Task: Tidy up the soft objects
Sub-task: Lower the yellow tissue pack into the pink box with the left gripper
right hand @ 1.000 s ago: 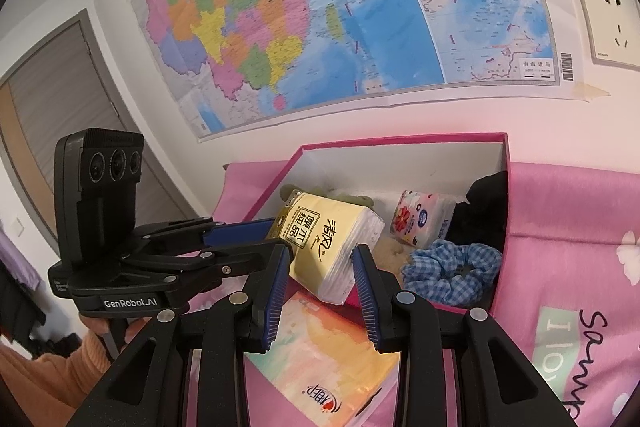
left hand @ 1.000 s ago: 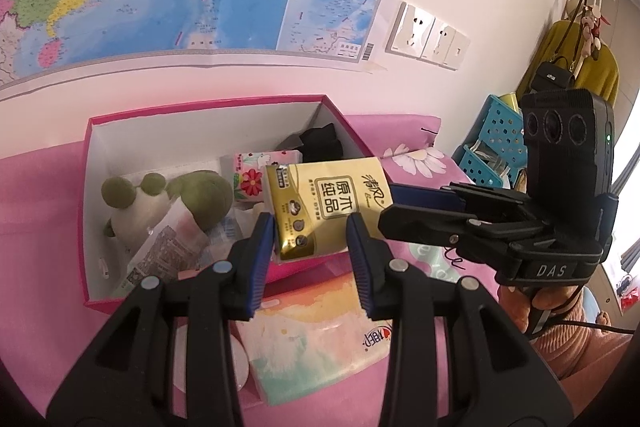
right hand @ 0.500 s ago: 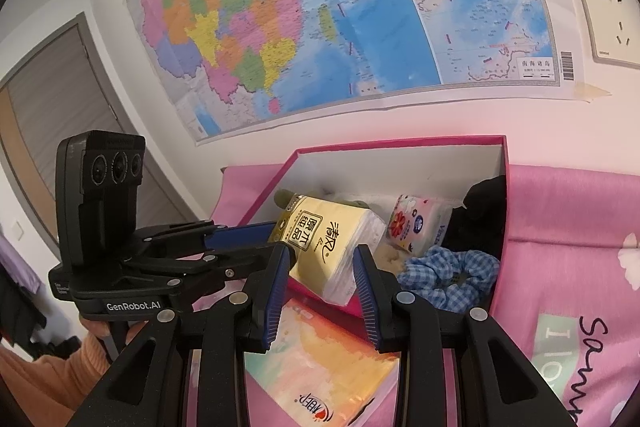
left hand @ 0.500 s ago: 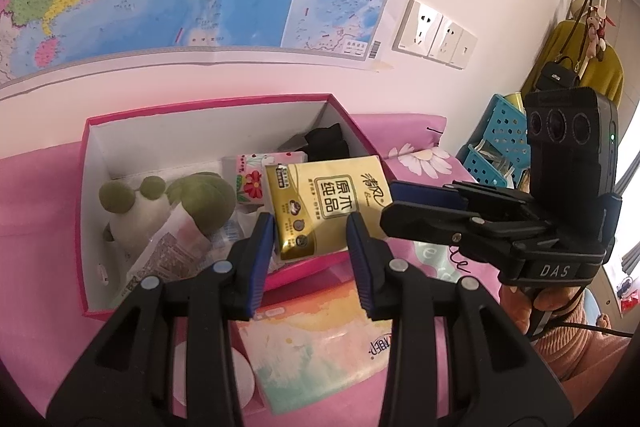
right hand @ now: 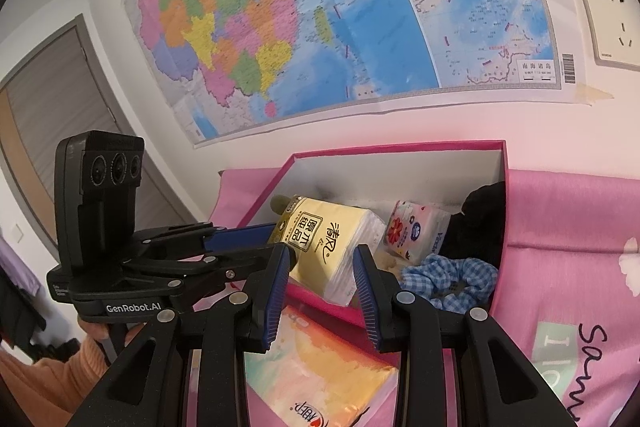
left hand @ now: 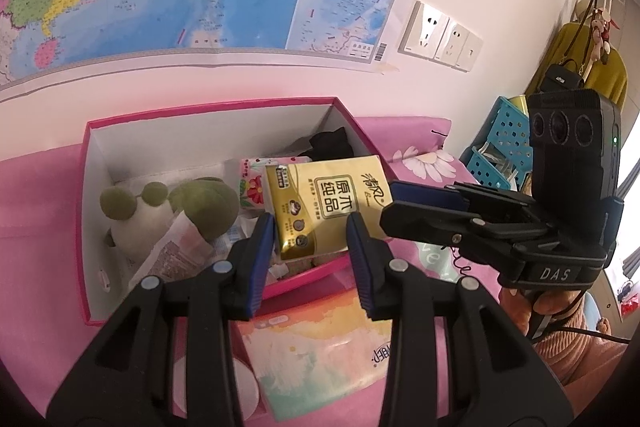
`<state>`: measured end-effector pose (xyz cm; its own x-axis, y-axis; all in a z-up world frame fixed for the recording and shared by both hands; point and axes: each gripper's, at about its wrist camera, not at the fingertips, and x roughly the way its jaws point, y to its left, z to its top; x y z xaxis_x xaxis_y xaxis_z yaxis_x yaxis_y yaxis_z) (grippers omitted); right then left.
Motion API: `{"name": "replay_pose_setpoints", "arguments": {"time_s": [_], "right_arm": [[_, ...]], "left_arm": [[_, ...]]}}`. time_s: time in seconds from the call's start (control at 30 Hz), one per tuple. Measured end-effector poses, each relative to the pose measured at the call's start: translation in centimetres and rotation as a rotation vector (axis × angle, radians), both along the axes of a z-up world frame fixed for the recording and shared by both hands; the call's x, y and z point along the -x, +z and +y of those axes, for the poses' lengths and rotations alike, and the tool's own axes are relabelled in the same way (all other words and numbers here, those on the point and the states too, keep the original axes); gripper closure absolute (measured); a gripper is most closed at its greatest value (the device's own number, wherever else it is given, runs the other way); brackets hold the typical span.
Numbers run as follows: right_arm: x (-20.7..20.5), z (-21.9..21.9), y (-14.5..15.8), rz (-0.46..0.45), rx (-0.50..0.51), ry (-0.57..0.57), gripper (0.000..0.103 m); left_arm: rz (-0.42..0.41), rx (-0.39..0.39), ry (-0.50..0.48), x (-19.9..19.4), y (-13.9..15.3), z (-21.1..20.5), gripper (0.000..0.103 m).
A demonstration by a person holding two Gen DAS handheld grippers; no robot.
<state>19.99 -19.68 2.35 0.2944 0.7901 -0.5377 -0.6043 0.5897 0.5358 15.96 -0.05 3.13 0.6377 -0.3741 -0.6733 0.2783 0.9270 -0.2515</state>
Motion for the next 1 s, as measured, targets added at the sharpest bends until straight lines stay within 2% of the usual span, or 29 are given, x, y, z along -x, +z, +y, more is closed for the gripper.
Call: {"name": "replay_pose_setpoints", "arguments": {"time_s": [1.0], "right_arm": [[-1.7, 0.8, -0.4, 0.013, -0.001, -0.019, 0.069]], "left_arm": [[0.037, -0.037, 0.021, -2.8, 0.1, -0.1, 0.064]]}}
